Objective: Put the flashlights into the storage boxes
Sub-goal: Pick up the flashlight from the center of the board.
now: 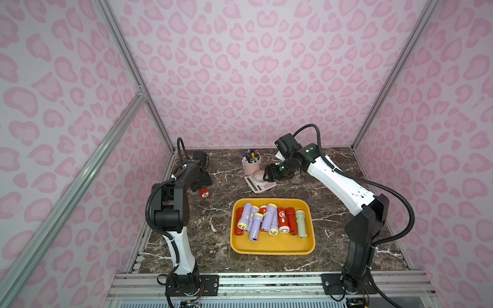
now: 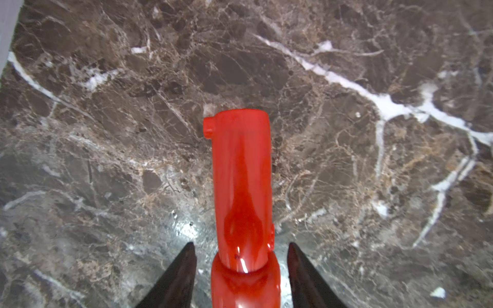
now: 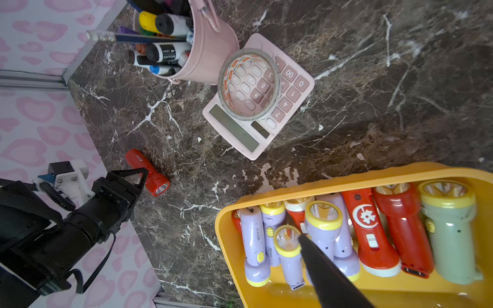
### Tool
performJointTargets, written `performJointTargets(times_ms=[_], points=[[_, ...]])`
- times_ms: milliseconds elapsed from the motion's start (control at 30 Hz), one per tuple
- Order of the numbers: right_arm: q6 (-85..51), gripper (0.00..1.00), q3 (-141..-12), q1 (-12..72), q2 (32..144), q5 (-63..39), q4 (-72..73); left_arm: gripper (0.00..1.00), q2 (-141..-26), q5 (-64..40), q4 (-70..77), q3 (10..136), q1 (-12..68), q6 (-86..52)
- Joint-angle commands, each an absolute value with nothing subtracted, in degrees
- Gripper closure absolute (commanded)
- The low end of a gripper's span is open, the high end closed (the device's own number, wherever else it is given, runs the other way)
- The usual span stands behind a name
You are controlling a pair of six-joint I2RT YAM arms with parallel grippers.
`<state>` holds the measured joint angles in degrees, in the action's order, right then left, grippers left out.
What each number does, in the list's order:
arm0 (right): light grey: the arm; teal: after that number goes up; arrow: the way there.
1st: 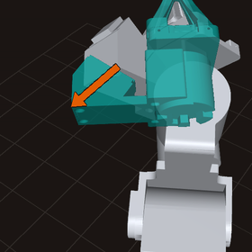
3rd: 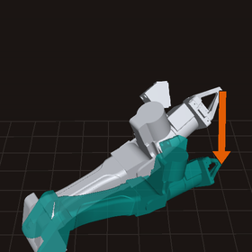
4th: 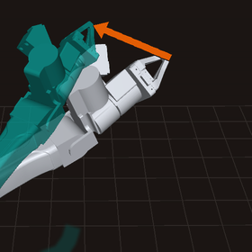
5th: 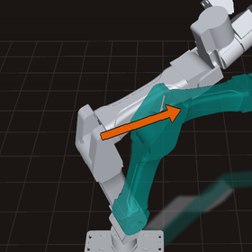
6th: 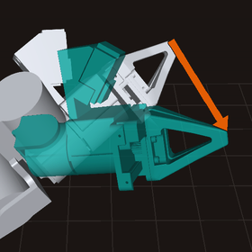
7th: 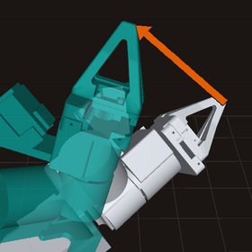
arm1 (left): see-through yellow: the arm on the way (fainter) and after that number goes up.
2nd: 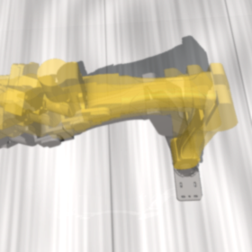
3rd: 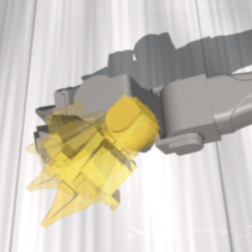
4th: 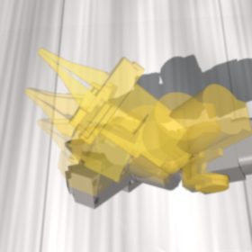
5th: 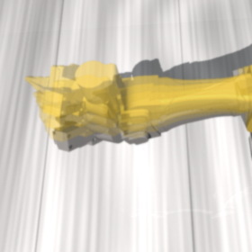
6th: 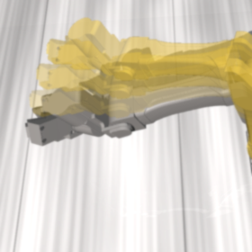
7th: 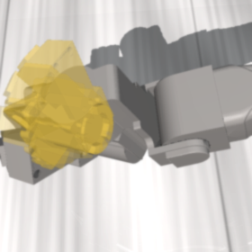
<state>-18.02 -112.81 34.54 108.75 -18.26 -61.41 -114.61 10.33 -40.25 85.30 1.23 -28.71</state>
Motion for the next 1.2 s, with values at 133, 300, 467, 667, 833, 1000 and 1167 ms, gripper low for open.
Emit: performJointTargets(times_ms=[133, 300, 467, 667, 833, 1000, 1167], points=[[-15.7, 0.35, -116.9, 32.7, 111.9, -20.2, -66.1, 0.45, -118.8, 8.6, -40.5, 87.9, 1.1, -29.9], [-15.3, 0.36, -117.0, 32.3, 112.2, -20.1, -66.8, 0.52, -119.2, 9.0, -40.0, 86.4, 1.1, -30.0], [-15.6, 0.36, -113.5, 32.3, 110.2, -20.2, -65.4, 0.63, -119.0, 9.1, -39.7, 85.2, 1.1, -29.5], [-15.6, 0.36, -109.1, 32.3, 106.4, -19.5, -64.2, 0.74, -115.7, 7.5, -39.4, 82.7, 1.1, -29.8], [-15.9, 0.36, -102.1, 32.3, 101.1, -19.2, -61.9, 0.74, -109.5, 8.2, -40.8, 80.3, 2.7, -29.6], [-16.7, 0.36, -93.5, 32.3, 94.8, -19.2, -58.5, 0.75, -101.3, 11.4, -44.0, 78.6, 8.0, -30.5], [-17.2, 0.36, -85.6, 32.2, 87.3, -18.8, -56.3, 0.74, -92.7, 12.5, -47.7, 75.8, 14.9, -34.1]])
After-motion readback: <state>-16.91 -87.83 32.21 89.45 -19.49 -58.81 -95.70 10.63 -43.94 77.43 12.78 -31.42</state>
